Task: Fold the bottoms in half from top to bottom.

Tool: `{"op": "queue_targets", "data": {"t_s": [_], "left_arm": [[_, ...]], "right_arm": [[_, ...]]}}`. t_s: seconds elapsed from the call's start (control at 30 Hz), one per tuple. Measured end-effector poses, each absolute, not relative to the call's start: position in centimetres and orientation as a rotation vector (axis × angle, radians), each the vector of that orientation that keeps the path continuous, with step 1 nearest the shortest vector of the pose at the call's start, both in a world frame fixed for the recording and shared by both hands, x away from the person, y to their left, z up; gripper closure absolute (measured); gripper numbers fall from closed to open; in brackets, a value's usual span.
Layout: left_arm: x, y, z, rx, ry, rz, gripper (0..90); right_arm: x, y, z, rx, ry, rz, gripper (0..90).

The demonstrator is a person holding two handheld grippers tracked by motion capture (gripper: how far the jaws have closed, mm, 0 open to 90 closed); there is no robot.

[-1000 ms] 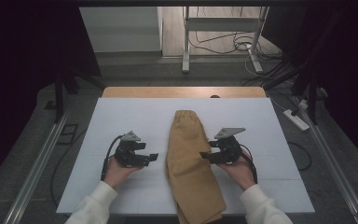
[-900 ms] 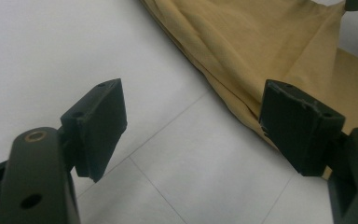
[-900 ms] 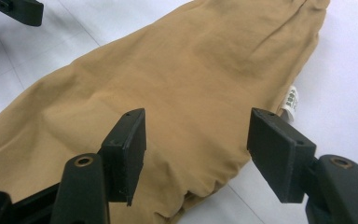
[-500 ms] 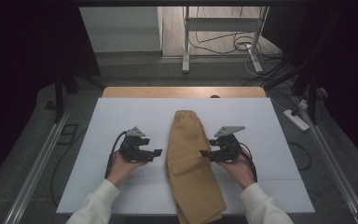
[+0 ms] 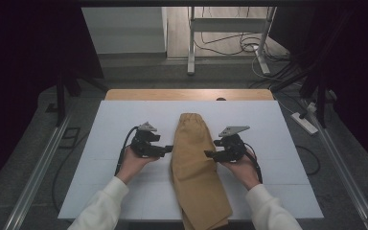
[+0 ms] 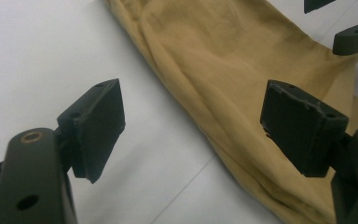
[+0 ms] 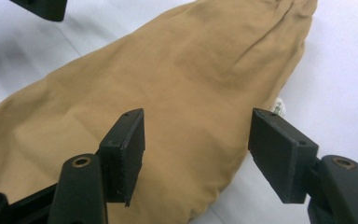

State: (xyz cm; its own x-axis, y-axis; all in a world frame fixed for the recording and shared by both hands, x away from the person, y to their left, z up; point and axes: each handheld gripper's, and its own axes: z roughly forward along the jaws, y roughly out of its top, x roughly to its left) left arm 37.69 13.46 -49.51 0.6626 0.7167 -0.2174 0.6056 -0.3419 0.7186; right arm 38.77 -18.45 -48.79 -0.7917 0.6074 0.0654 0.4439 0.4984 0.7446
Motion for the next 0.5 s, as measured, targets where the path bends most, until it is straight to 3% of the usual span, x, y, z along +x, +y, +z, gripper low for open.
{"op": "queue_targets", "data": {"t_s": [0.5], "left_arm": [[40.1, 12.2, -49.3, 2.058, 1.041, 0.174, 21.3]], "right_arm": [[40.6, -18.3, -48.8, 0.925, 2.521, 1.165, 35.8]]}}
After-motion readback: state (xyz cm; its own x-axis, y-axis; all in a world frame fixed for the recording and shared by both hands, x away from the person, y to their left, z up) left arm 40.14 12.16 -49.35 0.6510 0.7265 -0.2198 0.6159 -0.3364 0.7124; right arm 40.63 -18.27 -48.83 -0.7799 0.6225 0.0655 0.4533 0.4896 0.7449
